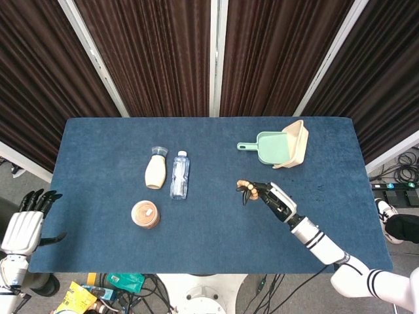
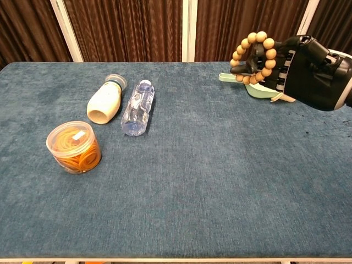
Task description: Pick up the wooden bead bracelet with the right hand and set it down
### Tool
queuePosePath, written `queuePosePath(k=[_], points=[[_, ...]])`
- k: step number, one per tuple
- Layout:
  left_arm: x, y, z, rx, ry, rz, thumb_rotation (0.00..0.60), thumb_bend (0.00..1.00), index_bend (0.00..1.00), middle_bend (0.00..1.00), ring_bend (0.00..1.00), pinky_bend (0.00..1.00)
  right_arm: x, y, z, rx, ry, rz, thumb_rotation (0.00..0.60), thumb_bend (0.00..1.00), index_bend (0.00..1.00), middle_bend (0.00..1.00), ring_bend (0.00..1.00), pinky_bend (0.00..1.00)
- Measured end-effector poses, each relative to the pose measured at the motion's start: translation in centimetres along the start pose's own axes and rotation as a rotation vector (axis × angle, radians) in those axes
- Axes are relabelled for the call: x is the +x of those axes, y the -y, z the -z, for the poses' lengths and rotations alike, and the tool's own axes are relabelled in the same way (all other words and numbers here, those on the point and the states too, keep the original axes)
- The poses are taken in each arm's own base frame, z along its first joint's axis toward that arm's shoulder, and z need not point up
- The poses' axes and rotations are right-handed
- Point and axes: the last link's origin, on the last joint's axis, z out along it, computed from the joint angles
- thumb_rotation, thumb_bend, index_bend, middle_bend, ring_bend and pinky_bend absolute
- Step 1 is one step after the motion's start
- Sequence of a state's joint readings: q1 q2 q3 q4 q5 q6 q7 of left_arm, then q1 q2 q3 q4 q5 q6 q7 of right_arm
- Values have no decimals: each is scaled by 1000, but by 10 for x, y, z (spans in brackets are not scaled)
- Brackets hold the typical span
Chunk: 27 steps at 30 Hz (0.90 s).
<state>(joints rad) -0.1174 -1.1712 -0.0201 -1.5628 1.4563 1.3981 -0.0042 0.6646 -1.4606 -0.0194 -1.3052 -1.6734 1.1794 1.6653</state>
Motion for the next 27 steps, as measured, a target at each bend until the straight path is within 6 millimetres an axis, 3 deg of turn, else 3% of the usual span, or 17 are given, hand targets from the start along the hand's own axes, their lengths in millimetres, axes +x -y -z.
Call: queuePosePath(k=[1, 3, 5, 8, 18, 25, 27], points=[[0, 1, 1, 0, -1, 0, 600, 35, 174, 127, 25, 23, 0, 0, 0, -2, 4, -1, 261, 942, 411, 472, 179, 0], [-1, 1, 1, -1, -1, 0, 600, 34, 174, 127, 25, 23, 1, 0, 1, -9, 14, -9, 221, 612, 351, 449, 159, 0], [-1, 1, 1, -3, -5, 2, 600, 34, 174, 127, 25, 23, 2, 0, 3, -18, 21, -17, 212, 362, 330, 443, 154, 0], [0, 1, 2, -2, -8, 3, 600, 35, 173, 128, 25, 23, 4, 0, 7, -24, 23, -9, 205, 204, 316, 439, 150, 0], [3, -5, -3, -14, -16, 5, 600, 34, 172, 128, 25, 24, 17, -2, 20, -51, -20, 200, 200, 167, 315, 453, 158, 0], [1, -5, -3, -23, -16, 3, 600, 35, 172, 128, 25, 23, 24, -11, 21, -110, -53, 625, 253, 165, 313, 391, 156, 0], [1, -4, -3, -22, -15, 4, 600, 35, 172, 128, 25, 23, 25, -15, 19, -140, -49, 788, 260, 165, 272, 356, 151, 0]])
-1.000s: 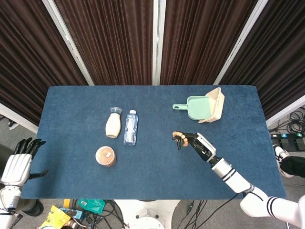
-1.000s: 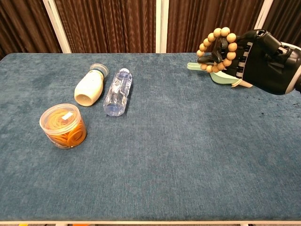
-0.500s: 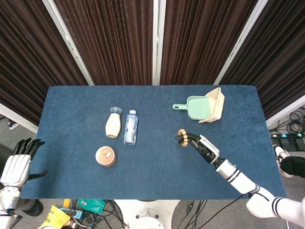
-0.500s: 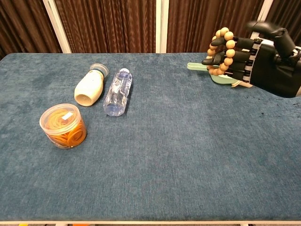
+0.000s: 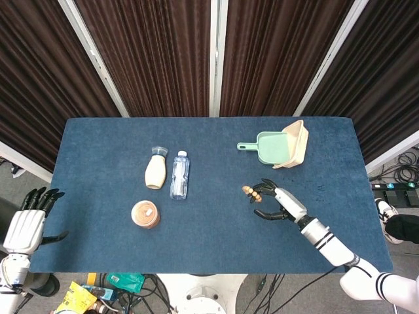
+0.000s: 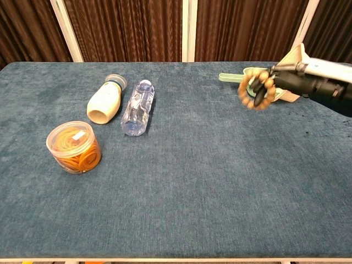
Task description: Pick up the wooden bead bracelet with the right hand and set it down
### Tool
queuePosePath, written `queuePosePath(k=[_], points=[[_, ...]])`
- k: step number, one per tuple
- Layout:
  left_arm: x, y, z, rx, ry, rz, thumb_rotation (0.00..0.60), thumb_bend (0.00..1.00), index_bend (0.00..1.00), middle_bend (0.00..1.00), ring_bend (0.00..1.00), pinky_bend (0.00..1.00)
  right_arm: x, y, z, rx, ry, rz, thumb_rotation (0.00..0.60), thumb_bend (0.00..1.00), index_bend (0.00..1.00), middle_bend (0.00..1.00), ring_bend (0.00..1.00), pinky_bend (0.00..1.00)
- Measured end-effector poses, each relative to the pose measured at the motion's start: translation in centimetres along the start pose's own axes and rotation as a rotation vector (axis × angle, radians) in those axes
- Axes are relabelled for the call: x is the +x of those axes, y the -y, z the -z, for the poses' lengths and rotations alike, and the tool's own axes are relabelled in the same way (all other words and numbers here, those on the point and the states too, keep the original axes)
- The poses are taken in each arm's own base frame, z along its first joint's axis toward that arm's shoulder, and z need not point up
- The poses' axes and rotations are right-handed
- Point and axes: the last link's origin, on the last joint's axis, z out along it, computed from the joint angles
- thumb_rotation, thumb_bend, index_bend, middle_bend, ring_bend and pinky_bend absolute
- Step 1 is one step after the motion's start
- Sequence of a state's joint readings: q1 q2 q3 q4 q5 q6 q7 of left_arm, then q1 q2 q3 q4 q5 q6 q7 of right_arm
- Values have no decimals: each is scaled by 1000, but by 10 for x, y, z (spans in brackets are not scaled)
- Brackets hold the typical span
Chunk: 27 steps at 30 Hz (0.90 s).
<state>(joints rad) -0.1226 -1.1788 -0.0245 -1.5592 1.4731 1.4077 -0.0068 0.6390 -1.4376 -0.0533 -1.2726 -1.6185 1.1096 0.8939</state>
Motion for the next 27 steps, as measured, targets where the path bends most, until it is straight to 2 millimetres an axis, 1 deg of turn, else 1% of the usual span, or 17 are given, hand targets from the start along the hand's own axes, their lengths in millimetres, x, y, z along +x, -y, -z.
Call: queuePosePath(k=[5, 7, 9, 10, 12, 13, 15, 16, 17, 18, 19, 20, 21, 22, 24, 26, 27], points=[[-2, 2, 0, 7, 2, 4, 600, 34, 172, 127, 25, 23, -4, -8, -4, -65, 17, 400, 298, 165, 64, 223, 58, 0], [-2, 2, 0, 11, 3, 6, 600, 34, 172, 127, 25, 23, -4, -9, -5, -87, 13, 504, 320, 165, 34, 197, 44, 0], [-3, 3, 0, 15, 0, 6, 600, 34, 172, 127, 25, 23, 0, -8, -4, -110, -14, 578, 373, 165, 29, 189, 43, 0], [-3, 4, 0, 16, -2, 4, 600, 35, 172, 128, 25, 23, 3, -8, -2, -119, -35, 596, 425, 182, 29, 190, 43, 0], [-2, 5, -1, 20, -12, -1, 600, 34, 172, 128, 25, 23, 13, -7, 5, -130, -94, 620, 536, 268, 28, 195, 44, 0], [-2, 5, -1, 24, -16, -4, 600, 34, 172, 128, 25, 23, 18, -7, 9, -135, -126, 621, 561, 303, 28, 200, 44, 0], [-2, 7, -2, 38, -27, -16, 600, 35, 173, 128, 25, 23, 31, -7, 25, -151, -209, 614, 585, 330, 28, 206, 44, 0], [-3, 7, -2, 47, -33, -21, 600, 34, 173, 128, 25, 23, 38, -8, 35, -164, -246, 613, 584, 331, 28, 205, 43, 0], [-4, 8, -2, 58, -42, -27, 600, 34, 172, 128, 25, 23, 47, -9, 51, -186, -295, 616, 584, 331, 28, 199, 35, 0], [-4, 9, -1, 66, -49, -31, 600, 34, 172, 128, 25, 23, 53, -9, 64, -205, -328, 618, 571, 331, 27, 188, 22, 0], [-5, 10, -1, 73, -57, -33, 600, 34, 172, 128, 25, 23, 59, -8, 77, -224, -360, 619, 542, 332, 23, 177, 14, 0], [-5, 10, -2, 79, -66, -35, 600, 34, 172, 128, 25, 23, 65, -7, 95, -248, -399, 618, 465, 333, 13, 149, 1, 0], [-5, 11, -2, 82, -71, -39, 600, 35, 173, 128, 25, 24, 69, -5, 107, -265, -423, 614, 398, 333, 5, 123, 0, 0], [-5, 10, -2, 84, -77, -43, 600, 35, 172, 128, 25, 24, 72, -3, 119, -282, -443, 607, 364, 334, 1, 108, 0, 0], [-5, 10, -2, 90, -96, -58, 600, 35, 172, 128, 25, 23, 75, 2, 145, -321, -475, 593, 336, 335, 0, 82, 0, 0], [-5, 8, -2, 87, -113, -61, 600, 35, 172, 128, 25, 22, 75, 5, 164, -352, -495, 586, 329, 335, 0, 76, 0, 0], [-5, 7, -1, 85, -116, -62, 600, 35, 172, 128, 25, 22, 75, 6, 169, -358, -500, 585, 330, 335, 0, 75, 0, 0]])
